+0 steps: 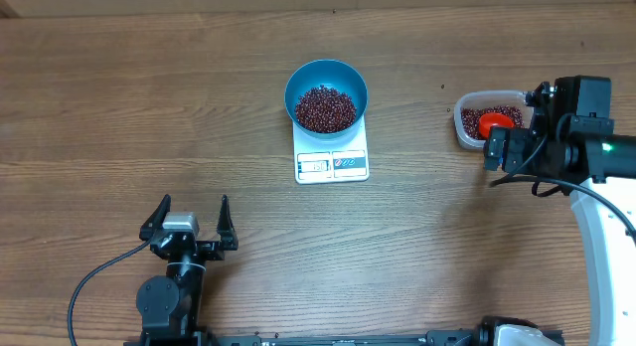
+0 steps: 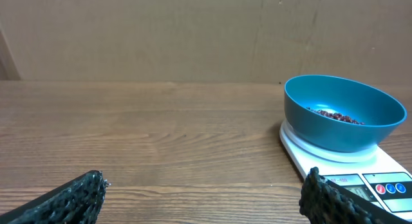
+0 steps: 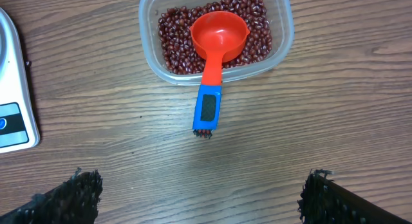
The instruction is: Scoop item into bowl and weigh 150g on scale
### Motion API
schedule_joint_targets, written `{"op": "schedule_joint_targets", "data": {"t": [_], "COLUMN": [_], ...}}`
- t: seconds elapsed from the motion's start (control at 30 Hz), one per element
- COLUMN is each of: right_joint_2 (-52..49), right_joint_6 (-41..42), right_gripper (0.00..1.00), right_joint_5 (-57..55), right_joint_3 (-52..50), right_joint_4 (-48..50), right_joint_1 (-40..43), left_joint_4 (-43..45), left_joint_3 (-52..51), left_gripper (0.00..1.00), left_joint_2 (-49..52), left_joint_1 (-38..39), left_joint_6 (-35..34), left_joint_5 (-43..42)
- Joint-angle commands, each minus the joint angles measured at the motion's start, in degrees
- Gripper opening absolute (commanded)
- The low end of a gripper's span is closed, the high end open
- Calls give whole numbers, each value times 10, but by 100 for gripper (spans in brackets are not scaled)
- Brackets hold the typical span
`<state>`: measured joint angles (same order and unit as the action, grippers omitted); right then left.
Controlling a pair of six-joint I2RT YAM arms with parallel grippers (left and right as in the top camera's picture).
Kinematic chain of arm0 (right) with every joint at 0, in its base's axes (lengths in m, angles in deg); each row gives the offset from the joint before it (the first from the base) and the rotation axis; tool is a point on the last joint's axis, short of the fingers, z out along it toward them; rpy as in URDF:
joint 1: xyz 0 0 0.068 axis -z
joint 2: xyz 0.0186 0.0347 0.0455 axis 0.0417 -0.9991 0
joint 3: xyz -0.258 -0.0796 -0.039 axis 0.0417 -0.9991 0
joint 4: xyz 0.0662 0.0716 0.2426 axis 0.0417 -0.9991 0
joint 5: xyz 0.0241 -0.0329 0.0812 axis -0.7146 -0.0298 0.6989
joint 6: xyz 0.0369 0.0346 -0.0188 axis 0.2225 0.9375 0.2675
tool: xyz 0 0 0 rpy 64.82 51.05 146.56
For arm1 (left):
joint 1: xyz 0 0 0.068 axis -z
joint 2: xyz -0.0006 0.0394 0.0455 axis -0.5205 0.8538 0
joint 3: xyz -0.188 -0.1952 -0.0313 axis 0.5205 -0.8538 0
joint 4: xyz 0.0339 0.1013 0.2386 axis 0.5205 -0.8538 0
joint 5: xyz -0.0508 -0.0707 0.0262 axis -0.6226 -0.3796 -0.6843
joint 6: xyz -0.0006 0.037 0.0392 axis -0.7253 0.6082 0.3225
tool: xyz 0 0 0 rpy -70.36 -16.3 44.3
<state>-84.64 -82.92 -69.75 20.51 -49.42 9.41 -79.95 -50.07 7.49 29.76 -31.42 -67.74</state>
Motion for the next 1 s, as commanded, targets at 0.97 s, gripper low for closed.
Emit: {"op": "schedule_joint_targets", "data": {"t": [0.97], "right_joint_2": [360], "right_joint_6": [128], "right_gripper": [100], "right_joint_5": [147], "right_joint_3": [-384], "right_joint_4": [593], "right_joint_1": [-3], "left_joint_4": [-2], "left_joint_3": [-2], "left_gripper": [100], "left_joint_2": [-4], "left_joint_1": [-3], "left_joint_6": [7], "left_joint_5": [10]}}
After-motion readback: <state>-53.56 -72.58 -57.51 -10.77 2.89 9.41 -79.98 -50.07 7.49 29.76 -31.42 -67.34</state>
